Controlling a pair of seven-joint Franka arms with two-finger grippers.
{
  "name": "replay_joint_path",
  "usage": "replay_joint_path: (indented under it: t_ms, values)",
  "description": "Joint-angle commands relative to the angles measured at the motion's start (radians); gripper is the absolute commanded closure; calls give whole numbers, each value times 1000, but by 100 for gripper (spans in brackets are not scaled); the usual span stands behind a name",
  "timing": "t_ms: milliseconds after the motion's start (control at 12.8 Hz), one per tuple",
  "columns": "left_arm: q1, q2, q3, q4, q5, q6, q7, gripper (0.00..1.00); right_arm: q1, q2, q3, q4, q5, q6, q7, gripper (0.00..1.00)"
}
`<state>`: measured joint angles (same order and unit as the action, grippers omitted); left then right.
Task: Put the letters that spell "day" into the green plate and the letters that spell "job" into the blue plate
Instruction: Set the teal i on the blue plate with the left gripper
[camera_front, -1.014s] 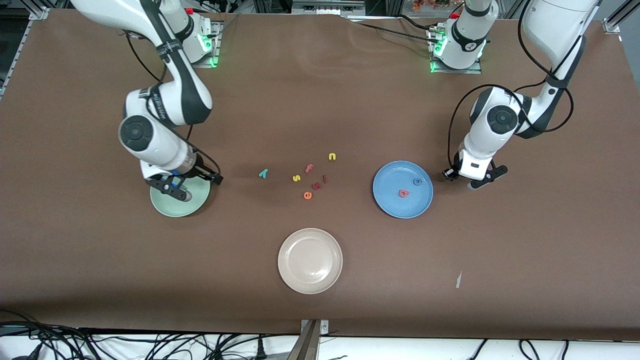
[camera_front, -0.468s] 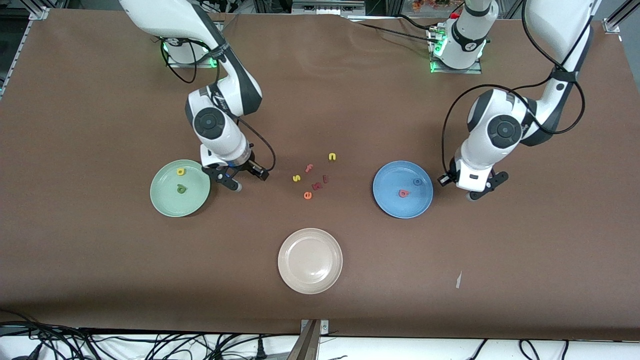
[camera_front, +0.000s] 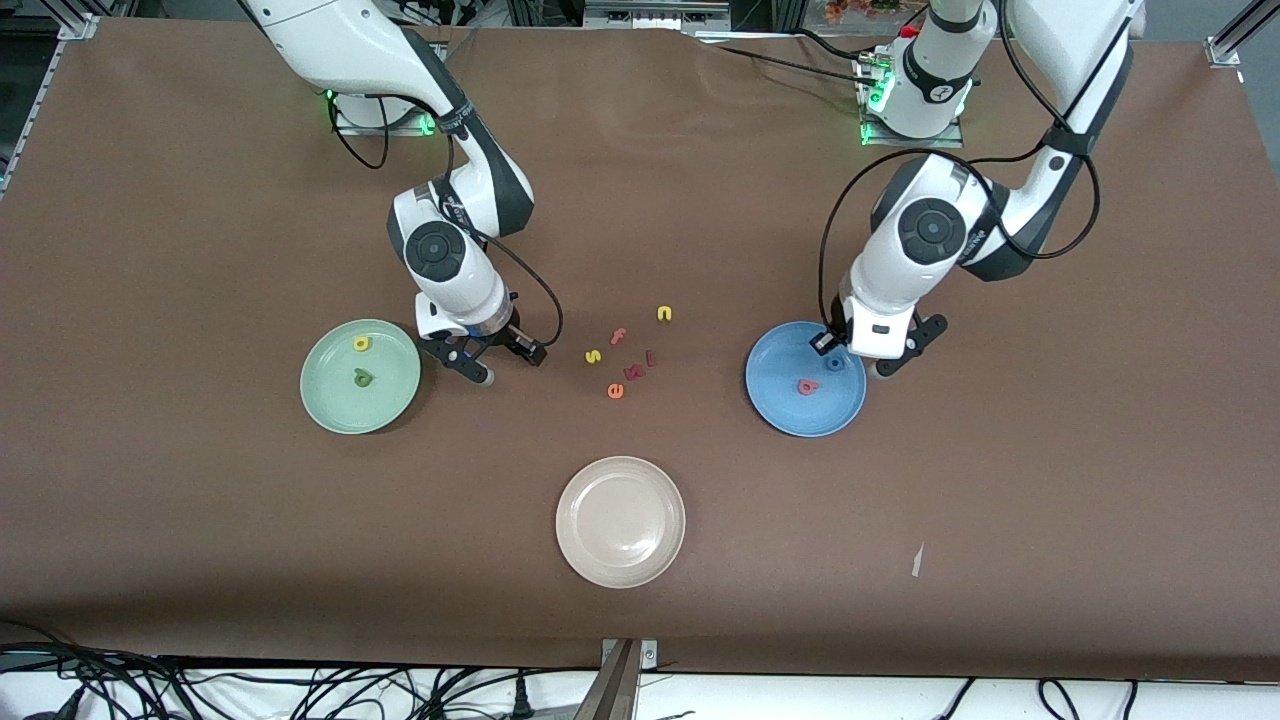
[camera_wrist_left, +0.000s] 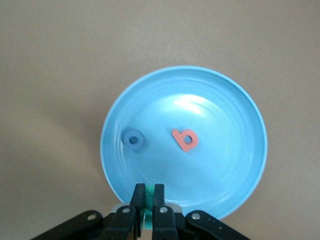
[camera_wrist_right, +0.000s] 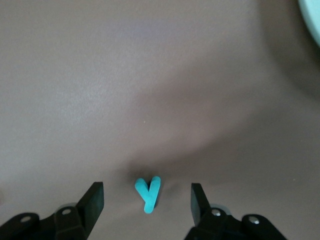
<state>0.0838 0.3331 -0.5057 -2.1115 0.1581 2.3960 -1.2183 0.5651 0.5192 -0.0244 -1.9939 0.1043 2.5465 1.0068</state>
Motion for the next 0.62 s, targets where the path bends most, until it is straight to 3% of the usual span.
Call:
replay_joint_path:
  t_ms: [0, 468, 546]
  values:
    - [-18, 14, 3, 33, -8, -9, -36, 98, 27, 24, -6, -14, 8, 53, 7, 21]
    - [-36, 44, 6, 73, -2, -9, -46, 76, 30, 36, -6, -23, 5, 72, 13, 27]
    - [-33, 44, 6, 73, -2, -9, -43, 63, 30, 36, -6, -25, 5, 72, 13, 32]
